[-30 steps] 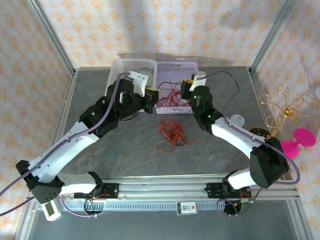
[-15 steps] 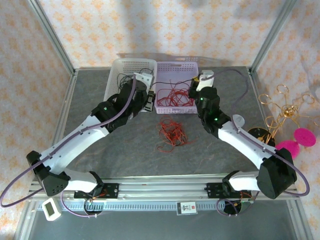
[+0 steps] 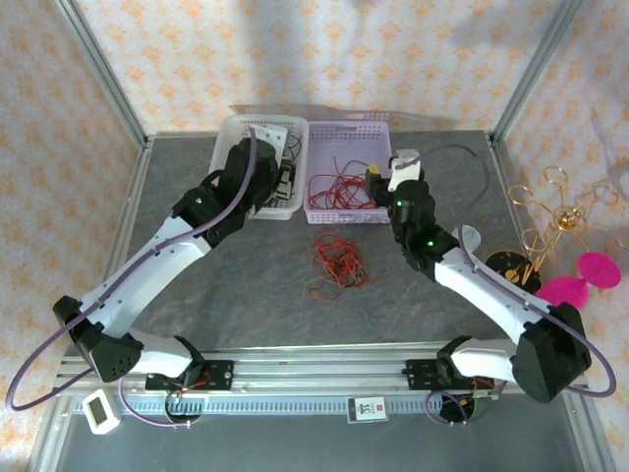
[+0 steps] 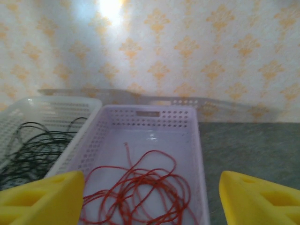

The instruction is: Untangle the cables

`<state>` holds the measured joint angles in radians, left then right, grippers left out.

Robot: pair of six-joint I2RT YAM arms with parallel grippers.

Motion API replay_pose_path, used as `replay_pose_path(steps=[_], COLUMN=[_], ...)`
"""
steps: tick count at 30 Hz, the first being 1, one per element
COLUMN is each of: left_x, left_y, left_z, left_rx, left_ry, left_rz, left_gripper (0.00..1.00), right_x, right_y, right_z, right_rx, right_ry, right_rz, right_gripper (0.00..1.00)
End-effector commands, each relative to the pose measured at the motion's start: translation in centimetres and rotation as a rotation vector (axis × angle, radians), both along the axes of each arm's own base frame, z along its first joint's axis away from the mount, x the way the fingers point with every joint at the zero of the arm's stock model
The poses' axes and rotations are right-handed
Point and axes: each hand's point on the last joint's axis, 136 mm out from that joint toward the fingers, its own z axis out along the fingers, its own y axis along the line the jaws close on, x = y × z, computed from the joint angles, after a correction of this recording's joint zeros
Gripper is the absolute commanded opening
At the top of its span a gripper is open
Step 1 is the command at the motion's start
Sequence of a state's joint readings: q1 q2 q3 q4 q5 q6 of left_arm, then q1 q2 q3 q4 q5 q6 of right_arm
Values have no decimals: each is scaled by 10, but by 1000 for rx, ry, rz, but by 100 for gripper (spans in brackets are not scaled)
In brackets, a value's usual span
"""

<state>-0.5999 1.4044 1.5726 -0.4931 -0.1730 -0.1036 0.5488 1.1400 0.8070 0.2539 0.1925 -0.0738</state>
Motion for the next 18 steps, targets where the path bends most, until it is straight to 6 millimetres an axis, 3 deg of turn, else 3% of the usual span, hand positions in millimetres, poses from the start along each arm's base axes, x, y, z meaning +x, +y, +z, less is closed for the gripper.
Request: replay_pose_path(steps=[1,9,13,18], left_x=[21,79,102,125], left_y=[11,53,69,89], left_z=[22,7,-18,-61], left_rx=[0,-36,-62,-46], left_ry=[-63,-47,-4,57], left_rz=[27,118,142,198], left_gripper=[0,0,0,0], right_x=[-20,-65,-80,-87], right_y=[10,14,9,10], right_z=[-22,-70,-87,-92], right_rx=[97,228,237,262], right_ry=[85,235,286,306], right_rz=[94,202,210,214], right_gripper=[78,77,77,76])
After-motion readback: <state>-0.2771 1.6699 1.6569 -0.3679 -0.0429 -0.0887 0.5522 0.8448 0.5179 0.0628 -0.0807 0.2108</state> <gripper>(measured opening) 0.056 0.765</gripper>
